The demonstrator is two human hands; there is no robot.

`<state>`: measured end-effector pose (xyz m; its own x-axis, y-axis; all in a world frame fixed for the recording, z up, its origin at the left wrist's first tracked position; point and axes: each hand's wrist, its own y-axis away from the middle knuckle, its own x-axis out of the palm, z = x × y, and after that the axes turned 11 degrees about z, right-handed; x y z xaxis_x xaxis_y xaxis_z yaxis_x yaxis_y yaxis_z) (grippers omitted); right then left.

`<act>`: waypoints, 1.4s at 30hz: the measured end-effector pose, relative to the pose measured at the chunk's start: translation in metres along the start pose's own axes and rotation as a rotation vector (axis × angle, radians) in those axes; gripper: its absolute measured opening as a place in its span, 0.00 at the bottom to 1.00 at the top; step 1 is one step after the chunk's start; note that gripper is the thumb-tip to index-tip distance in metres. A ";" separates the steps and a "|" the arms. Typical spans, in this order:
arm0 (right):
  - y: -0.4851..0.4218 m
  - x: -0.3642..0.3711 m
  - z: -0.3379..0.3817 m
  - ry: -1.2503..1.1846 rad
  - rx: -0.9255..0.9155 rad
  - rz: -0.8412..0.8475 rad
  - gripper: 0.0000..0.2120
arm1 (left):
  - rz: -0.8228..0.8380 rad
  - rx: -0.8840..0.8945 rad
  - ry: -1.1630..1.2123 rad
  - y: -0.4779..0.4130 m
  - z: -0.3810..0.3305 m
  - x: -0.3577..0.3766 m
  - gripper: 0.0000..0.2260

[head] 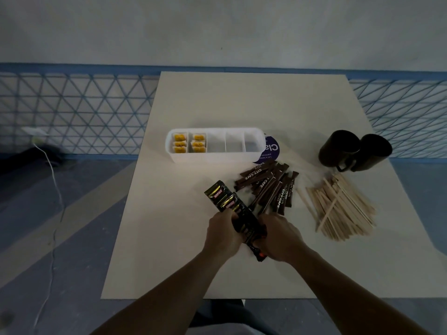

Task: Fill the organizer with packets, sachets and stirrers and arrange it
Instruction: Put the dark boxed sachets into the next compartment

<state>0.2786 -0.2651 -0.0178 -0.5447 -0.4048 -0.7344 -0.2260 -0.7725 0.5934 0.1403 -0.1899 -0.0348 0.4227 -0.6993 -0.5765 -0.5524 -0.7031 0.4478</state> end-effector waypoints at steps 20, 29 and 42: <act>-0.007 -0.066 0.053 -0.855 -0.051 -0.118 0.11 | 0.314 -0.004 0.497 -0.009 -0.016 -0.093 0.16; -0.027 -0.077 0.106 -1.049 -0.195 -0.154 0.26 | 0.472 0.068 1.035 -0.027 -0.013 -0.128 0.12; -0.053 -0.096 0.127 -0.393 -0.191 -0.407 0.17 | 0.382 0.095 0.792 -0.061 -0.010 -0.148 0.11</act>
<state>0.2406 -0.1232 0.0633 -0.7114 0.1252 -0.6916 -0.3495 -0.9167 0.1935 0.1187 -0.0448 0.0302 0.5511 -0.7929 0.2598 -0.8002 -0.4140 0.4340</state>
